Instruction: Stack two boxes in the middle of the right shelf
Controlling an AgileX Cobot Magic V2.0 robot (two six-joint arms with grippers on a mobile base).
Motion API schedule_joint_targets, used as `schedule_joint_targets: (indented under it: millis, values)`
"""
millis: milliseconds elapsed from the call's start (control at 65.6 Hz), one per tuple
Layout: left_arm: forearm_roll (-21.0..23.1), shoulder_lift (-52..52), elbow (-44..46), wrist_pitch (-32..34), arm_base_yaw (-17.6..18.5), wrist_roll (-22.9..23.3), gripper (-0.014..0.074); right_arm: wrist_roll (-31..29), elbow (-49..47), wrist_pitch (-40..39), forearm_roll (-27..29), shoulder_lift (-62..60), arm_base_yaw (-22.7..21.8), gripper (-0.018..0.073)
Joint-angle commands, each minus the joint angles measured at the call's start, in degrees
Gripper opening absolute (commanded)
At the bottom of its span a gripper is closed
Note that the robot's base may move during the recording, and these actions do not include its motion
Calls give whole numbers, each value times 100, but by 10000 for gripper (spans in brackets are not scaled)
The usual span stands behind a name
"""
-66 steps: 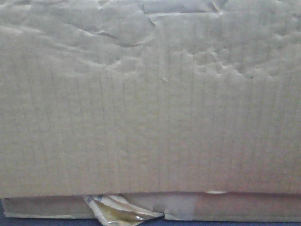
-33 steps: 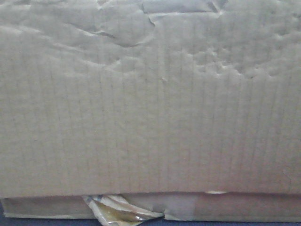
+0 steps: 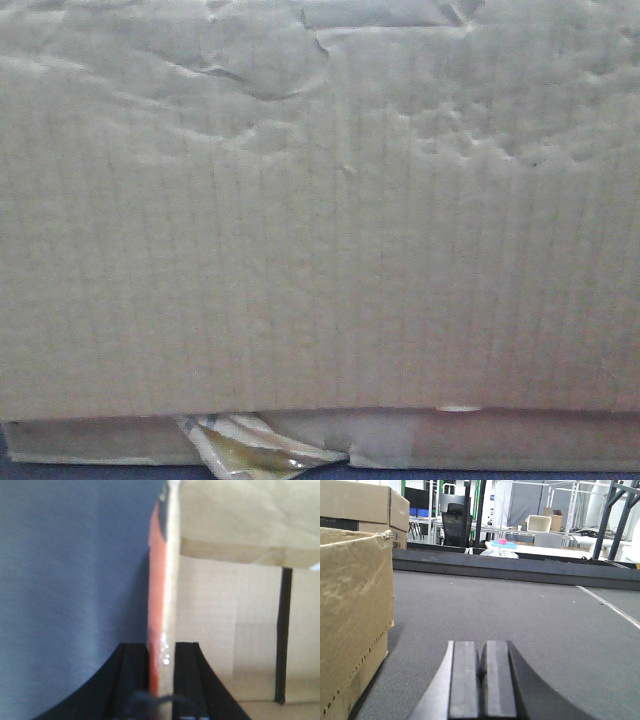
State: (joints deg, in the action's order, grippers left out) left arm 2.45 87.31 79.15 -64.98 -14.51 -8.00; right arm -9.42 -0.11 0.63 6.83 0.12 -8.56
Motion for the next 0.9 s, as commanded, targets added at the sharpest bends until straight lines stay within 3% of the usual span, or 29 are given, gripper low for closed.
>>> schedule_joint_targets:
  millis: [0,244,412,473,671,884]
  values:
    - [27,-329,449,113,-98,430,-111,-9,11,-105,-37,-12,-35,-162]
    - [58,-719,1872,10,-70,1027,-111,-9,11,-105,-37,-12,-35,-162]
    - [-146,-754,3025,-419,420,1528,-111,-9,11,-105,-37,-12,-35,-162]
    - [-433,-754,3323,-499,752,1801,-111,-9,11,-105,-37,-12,-35,-162]
    - [-1660,-754,3817,-499,2370,2899,-111,-9,11,-105,-37,-12,-35,-162]
    - [-2435,-577,3807,-499,4177,3744,-111,-9,11,-105,-37,-12,-35,-162]
